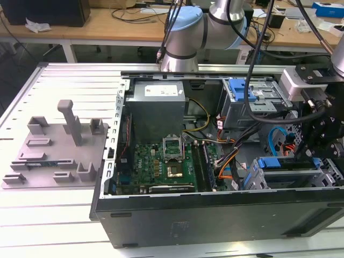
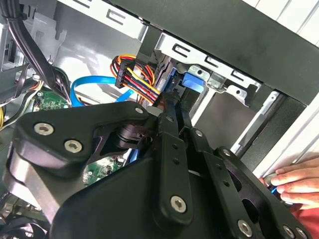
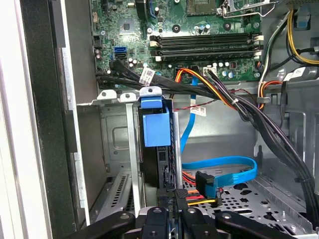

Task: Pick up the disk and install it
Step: 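Insert the first disk wire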

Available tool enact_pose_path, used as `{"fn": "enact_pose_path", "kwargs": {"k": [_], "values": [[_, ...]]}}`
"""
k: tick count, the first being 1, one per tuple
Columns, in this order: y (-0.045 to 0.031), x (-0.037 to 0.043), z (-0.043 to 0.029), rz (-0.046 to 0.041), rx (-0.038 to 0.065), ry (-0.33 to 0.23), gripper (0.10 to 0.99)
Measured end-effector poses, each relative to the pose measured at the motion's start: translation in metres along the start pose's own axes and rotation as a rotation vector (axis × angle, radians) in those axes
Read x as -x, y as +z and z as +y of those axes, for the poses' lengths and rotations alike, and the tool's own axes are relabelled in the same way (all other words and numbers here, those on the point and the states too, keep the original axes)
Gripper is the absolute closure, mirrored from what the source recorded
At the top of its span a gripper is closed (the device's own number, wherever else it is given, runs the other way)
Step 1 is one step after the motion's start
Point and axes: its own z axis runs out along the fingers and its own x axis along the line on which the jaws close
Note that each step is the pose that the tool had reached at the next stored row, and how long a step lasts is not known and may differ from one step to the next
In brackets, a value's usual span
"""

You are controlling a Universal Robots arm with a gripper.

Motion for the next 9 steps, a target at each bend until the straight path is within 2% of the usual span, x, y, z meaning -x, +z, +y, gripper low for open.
{"fn": "enact_pose_path", "kwargs": {"k": [9], "values": [[0.0039, -0.0001, 0.0003, 0.0002, 0.000, 0.000, 0.918]]}}
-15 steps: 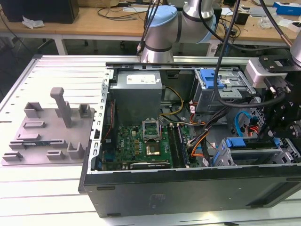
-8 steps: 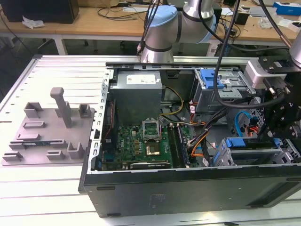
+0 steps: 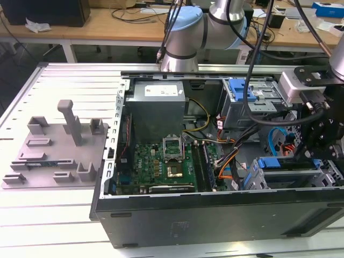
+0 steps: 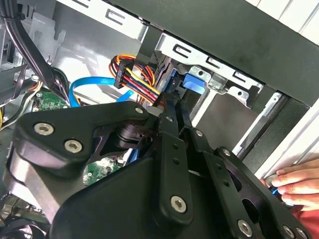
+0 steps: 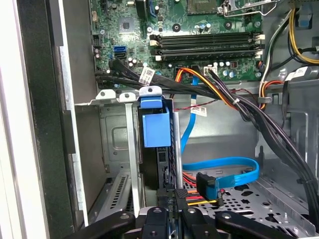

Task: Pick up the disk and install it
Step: 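Insert the first disk wire, then insert the second disk wire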

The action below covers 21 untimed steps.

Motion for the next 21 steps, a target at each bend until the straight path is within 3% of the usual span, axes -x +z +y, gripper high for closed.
{"fn": "enact_pose_path", "kwargs": {"k": [7, 10, 13, 15, 21], "values": [[0.0030, 0.0000, 0.0004, -0.0024, 0.001, 0.000, 0.906], [-0.0070, 0.0001, -0.0006, -0.0006, 0.000, 0.000, 0.780], [-0.0266, 0.0005, -0.0024, -0.0004, 0.000, 0.000, 0.780], [-0.0349, 0.0006, -0.0031, -0.0005, 0.000, 0.000, 0.780], [-0.0351, 0.0008, -0.0031, -0.0003, 0.000, 0.000, 0.780]]}}
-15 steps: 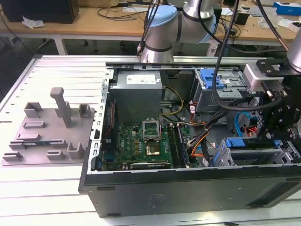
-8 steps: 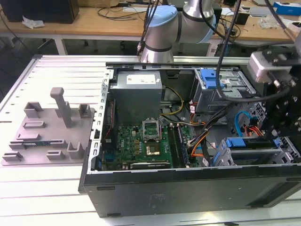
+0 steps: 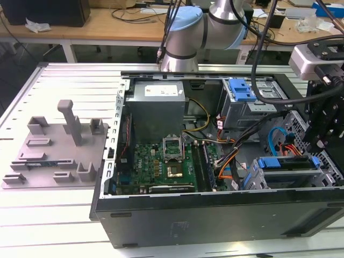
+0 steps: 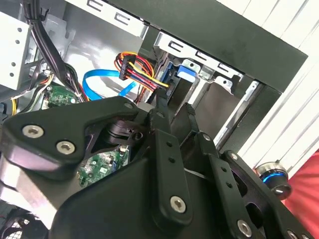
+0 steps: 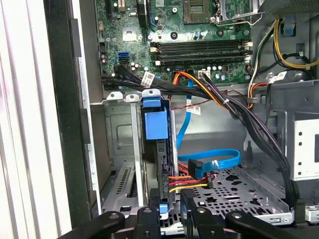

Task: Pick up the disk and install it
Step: 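Insert the second disk wire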

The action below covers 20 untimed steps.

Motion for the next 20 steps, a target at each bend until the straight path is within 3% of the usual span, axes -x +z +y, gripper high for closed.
{"fn": "enact_pose_path", "kwargs": {"k": [10, 12, 16, 17, 18, 20], "values": [[0.0000, 0.0001, 0.0000, -0.0001, 0.000, 0.000, 0.780], [0.0001, 0.0032, 0.0002, 0.0030, 0.000, 0.000, 0.780], [0.0002, 0.0206, 0.0012, 0.0238, -0.001, -0.002, 0.780], [0.0002, 0.0268, 0.0011, 0.0416, 0.001, -0.004, 0.780], [0.0001, 0.0305, 0.0004, 0.0588, 0.015, -0.005, 0.780], [-0.0002, 0.0330, 0.0002, 0.0714, 0.033, -0.008, 0.780]]}}
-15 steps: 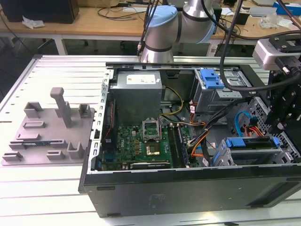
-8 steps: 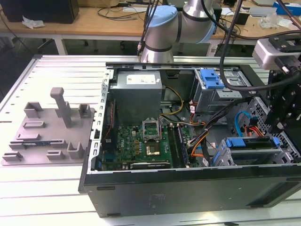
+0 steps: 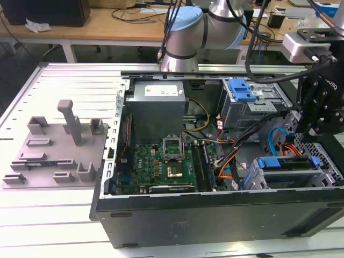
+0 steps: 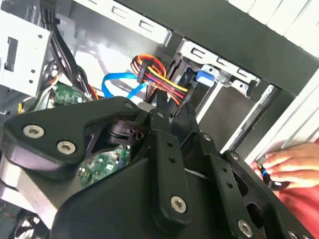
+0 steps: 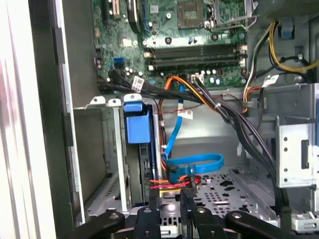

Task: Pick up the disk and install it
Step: 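Insert the second disk wire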

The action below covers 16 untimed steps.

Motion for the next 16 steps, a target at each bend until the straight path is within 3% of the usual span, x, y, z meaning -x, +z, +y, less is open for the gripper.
{"fn": "enact_pose_path", "kwargs": {"k": [1, 4, 7, 10, 16], "values": [[-0.0004, 0.0028, 0.0002, 0.0062, 0.006, -0.002, 0.780], [-0.0009, 0.0085, 0.0015, 0.0174, 0.010, -0.004, 0.780], [-0.0010, 0.0083, 0.0042, 0.0208, 0.012, -0.004, 0.780], [-0.0011, 0.0082, 0.0063, 0.0303, 0.033, -0.006, 0.780], [0.0000, 0.0079, 0.0119, 0.0309, 0.037, -0.007, 0.780]]}}
